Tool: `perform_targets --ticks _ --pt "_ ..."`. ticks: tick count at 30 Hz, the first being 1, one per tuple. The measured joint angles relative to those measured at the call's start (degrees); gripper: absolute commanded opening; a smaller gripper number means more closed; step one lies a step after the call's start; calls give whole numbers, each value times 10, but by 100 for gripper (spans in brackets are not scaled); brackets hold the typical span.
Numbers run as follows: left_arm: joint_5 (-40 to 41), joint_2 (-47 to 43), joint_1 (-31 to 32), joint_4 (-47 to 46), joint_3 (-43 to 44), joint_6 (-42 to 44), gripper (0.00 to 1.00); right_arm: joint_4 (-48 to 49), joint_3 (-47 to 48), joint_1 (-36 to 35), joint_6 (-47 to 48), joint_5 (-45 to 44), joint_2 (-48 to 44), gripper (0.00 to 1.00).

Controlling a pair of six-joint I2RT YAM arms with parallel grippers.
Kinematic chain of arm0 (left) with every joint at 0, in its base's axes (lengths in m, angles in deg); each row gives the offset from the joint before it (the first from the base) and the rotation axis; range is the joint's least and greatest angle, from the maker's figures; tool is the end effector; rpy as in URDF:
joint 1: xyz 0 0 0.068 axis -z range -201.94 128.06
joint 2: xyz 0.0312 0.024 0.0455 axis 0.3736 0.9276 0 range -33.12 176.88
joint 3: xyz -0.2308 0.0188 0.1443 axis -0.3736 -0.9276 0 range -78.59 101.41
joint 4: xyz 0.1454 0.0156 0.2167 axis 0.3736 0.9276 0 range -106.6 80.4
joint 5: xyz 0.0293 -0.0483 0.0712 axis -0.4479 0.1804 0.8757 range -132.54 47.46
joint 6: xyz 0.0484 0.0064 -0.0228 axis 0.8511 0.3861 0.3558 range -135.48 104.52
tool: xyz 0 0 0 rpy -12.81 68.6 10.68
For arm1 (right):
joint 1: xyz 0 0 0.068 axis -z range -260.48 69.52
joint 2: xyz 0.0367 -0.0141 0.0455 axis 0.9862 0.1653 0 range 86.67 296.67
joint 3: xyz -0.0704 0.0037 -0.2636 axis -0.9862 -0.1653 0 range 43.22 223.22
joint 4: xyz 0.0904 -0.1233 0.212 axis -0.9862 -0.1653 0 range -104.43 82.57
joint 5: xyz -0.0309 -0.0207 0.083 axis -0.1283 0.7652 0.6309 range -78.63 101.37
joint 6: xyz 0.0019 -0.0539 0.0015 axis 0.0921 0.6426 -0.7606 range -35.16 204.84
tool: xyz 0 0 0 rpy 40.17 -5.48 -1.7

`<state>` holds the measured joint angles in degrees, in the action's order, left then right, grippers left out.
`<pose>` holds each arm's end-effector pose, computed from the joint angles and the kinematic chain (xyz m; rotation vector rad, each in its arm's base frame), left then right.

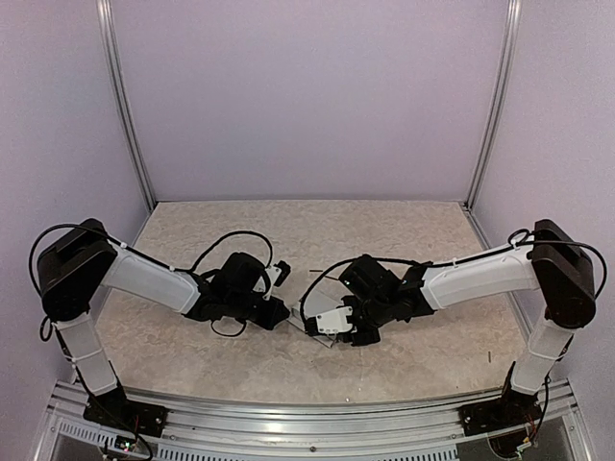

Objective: Fold the paper box

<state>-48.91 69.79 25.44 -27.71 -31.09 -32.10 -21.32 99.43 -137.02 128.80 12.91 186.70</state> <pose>0.2312 -0.2570 0.1269 0.7023 2.3377 -0.6601 0.1883 0.2864 0.1545 -1.9914 1.6433 0.1164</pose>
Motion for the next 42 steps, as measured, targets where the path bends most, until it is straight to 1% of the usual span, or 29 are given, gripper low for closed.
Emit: perform_targets --ticks 16,31,42 --pt "-22 16 -7 0 2 -11 1 0 3 0 -1 0 3 31" --pt "-22 17 -7 17 16 7 0 -2 8 0 -2 0 6 31" --pt "27 31 10 80 65 33 0 -5 10 0 -4 -1 8 31"
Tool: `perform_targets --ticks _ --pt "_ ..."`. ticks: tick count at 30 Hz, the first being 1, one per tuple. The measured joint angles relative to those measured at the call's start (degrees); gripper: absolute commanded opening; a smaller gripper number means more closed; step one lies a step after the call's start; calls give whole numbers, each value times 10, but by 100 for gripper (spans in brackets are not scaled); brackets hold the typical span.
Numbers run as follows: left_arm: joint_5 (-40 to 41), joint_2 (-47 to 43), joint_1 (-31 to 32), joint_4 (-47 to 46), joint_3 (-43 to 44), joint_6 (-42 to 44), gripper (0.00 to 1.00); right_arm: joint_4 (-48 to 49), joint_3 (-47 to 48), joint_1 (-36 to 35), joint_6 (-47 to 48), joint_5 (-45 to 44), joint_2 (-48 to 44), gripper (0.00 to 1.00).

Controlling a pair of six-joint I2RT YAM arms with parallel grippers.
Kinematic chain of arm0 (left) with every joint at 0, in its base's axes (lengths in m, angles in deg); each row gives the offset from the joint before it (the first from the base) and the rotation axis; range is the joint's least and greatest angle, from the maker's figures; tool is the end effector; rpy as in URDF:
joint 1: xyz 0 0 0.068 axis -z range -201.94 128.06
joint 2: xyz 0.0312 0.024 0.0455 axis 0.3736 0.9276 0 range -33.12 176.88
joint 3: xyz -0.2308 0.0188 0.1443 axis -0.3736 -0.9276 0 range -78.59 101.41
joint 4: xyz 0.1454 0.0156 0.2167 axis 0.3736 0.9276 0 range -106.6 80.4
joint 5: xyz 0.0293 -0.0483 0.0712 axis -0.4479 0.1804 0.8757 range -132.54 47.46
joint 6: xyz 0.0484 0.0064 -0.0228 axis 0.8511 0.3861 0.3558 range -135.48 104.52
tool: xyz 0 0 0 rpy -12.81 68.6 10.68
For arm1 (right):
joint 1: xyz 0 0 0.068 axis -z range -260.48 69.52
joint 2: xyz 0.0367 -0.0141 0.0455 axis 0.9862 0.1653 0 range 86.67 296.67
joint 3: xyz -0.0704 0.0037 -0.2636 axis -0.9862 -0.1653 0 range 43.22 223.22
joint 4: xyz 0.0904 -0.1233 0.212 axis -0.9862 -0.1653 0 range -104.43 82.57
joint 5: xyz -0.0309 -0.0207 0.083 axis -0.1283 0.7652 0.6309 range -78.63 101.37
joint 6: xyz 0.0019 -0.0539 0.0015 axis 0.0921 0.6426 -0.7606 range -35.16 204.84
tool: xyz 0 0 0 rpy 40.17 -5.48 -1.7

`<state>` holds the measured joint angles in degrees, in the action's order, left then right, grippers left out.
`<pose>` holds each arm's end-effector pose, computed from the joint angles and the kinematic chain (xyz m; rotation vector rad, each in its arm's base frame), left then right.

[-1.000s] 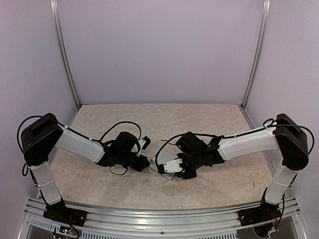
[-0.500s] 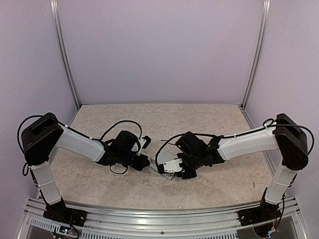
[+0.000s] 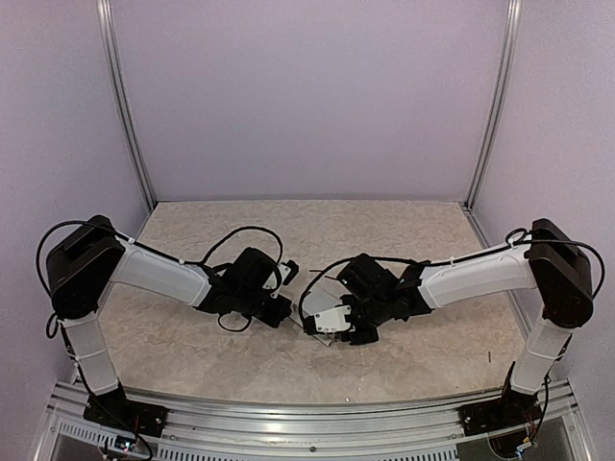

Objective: Fold the paper box

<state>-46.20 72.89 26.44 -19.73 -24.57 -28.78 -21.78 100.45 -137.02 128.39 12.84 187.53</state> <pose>0.2394 -0.2728 0.1288 0.7823 2.3758 -0.5498 0.1904 0.2895 0.1543 -1.9889 1.6539 0.1170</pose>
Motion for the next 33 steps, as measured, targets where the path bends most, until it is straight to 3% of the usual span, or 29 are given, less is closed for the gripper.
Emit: perform_targets --ticks 15,33 --pt "54 9 22 -2 7 29 1 -4 -2 0 8 8 0 39" --pt "45 30 18 62 72 30 4 8 -4 0 -13 0 1 30"
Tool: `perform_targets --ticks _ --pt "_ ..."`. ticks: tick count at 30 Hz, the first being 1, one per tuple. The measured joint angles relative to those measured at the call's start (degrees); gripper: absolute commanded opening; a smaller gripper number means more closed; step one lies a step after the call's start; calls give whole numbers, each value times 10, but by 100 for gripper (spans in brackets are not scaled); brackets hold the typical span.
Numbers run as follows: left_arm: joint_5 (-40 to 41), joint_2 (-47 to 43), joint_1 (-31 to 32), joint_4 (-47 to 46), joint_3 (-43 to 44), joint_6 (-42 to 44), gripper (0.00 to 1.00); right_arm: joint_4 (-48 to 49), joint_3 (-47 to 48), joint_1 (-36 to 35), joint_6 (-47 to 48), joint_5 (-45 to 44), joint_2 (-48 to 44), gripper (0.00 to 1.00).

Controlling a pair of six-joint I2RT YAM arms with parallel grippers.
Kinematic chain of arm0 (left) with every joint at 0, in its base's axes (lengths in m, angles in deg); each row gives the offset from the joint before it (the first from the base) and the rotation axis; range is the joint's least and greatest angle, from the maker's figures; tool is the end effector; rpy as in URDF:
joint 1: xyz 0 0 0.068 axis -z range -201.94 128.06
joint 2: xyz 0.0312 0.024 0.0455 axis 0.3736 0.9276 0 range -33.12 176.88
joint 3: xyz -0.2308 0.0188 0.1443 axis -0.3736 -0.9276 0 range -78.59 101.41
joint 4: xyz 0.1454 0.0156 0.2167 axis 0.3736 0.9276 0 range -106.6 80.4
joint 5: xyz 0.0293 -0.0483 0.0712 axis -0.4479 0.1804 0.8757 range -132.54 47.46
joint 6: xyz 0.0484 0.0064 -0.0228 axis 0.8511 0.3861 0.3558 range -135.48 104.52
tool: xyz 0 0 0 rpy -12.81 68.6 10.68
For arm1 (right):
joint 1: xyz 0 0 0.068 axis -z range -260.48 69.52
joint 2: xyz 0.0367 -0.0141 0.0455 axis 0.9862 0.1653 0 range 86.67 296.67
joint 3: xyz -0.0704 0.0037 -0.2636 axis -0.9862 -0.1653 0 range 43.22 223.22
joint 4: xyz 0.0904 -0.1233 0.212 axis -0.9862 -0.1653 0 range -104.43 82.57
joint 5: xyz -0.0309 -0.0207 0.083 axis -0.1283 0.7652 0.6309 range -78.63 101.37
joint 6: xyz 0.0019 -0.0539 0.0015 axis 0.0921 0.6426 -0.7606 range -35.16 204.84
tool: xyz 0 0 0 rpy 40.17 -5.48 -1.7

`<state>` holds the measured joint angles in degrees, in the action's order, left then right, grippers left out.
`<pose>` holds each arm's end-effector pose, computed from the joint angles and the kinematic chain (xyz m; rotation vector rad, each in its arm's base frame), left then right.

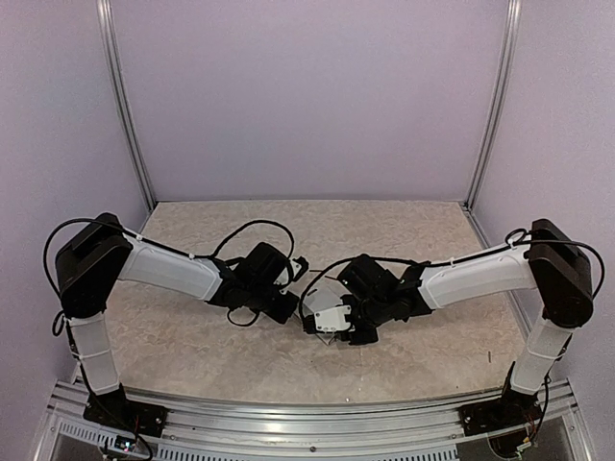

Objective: Fold the paper box

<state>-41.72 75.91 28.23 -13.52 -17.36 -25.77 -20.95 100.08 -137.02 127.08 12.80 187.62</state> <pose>0.2465 -0.2947 0.1369 0.8501 2.3620 -0.4335 0.1904 0.2894 0.1528 -1.9654 1.6729 0.1253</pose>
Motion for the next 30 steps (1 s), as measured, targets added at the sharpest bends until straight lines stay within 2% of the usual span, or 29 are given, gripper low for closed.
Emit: perform_targets --ticks 6,15,23,30 --pt "-4 -2 0 -50 -35 3 4 1 0 0 -4 1 1 30" --pt "-9 -2 -4 -48 -31 5 4 1 3 0 -4 2 4 31" --pt "-38 12 -18 28 38 5 4 3 3 0 2 2 4 32" --pt "-94 19 -15 43 87 5 4 24 2 0 6 10 12 33"
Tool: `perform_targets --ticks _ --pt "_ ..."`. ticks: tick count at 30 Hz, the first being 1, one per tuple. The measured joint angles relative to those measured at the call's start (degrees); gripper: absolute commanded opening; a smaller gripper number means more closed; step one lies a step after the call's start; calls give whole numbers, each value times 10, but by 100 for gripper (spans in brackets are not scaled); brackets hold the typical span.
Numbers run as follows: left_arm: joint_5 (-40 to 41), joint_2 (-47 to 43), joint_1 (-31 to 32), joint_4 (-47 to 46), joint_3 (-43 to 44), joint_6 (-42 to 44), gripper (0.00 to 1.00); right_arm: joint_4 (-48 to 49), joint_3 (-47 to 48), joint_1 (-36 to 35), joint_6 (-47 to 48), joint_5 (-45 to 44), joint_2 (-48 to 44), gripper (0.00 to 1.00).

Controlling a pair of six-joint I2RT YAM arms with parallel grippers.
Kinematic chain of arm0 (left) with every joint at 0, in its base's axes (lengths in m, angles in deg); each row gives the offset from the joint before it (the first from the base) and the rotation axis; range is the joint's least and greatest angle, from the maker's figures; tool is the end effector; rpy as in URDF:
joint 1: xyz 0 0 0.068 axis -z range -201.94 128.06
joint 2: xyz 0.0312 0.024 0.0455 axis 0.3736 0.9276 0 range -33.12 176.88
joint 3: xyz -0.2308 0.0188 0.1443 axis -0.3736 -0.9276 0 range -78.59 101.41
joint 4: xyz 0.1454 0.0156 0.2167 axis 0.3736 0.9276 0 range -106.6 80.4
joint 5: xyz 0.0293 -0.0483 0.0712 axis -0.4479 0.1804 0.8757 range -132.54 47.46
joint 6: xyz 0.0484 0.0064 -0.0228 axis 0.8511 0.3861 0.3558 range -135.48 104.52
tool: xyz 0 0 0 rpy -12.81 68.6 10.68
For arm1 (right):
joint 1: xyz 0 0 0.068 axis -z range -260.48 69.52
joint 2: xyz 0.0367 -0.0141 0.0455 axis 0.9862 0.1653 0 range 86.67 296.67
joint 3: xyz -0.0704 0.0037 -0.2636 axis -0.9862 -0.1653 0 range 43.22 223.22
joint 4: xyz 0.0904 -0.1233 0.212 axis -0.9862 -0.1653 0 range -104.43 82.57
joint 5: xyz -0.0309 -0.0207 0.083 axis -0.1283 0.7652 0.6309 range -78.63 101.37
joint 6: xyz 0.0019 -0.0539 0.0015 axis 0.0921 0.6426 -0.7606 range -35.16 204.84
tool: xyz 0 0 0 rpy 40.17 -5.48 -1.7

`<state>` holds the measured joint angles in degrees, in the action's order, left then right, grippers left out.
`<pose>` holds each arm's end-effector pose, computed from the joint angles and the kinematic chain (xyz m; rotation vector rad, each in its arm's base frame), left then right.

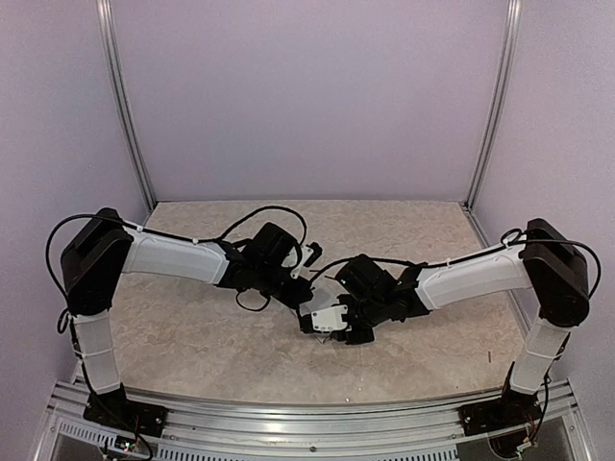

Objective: Fold the paper box

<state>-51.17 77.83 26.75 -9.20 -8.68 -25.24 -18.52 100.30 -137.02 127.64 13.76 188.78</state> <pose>0.2673 -0.3122 0.1628 0.9030 2.3396 -0.6295 0.1929 0.2944 0.1498 -1.9586 1.6416 0.1461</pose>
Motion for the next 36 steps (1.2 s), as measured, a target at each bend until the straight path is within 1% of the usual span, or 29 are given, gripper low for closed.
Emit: perform_targets --ticks 4,7,10,12,15,17,24,27,36 --pt "-5 9 0 9 9 0 8 4 0 0 2 2 2 33" --pt "2 5 0 9 -2 -5 16 5 0 0 3 2 2 33" --pt "23 -25 0 -4 -51 -14 25 6 0 0 5 2 2 33" --pt "37 -54 0 -14 -90 -19 28 7 0 0 6 2 2 33" --pt "41 -100 -5 -31 -145 -27 27 7 0 0 7 3 3 33" --pt "32 -105 -10 -46 -154 -28 25 7 0 0 7 3 3 33" --pt "14 -62 -19 -97 -151 -23 24 10 0 0 8 2 4 31" --pt "14 -44 -24 -103 -151 -23 22 12 0 0 8 2 4 31" --pt "11 -40 -37 -126 -151 -22 21 12 0 0 8 2 4 31"
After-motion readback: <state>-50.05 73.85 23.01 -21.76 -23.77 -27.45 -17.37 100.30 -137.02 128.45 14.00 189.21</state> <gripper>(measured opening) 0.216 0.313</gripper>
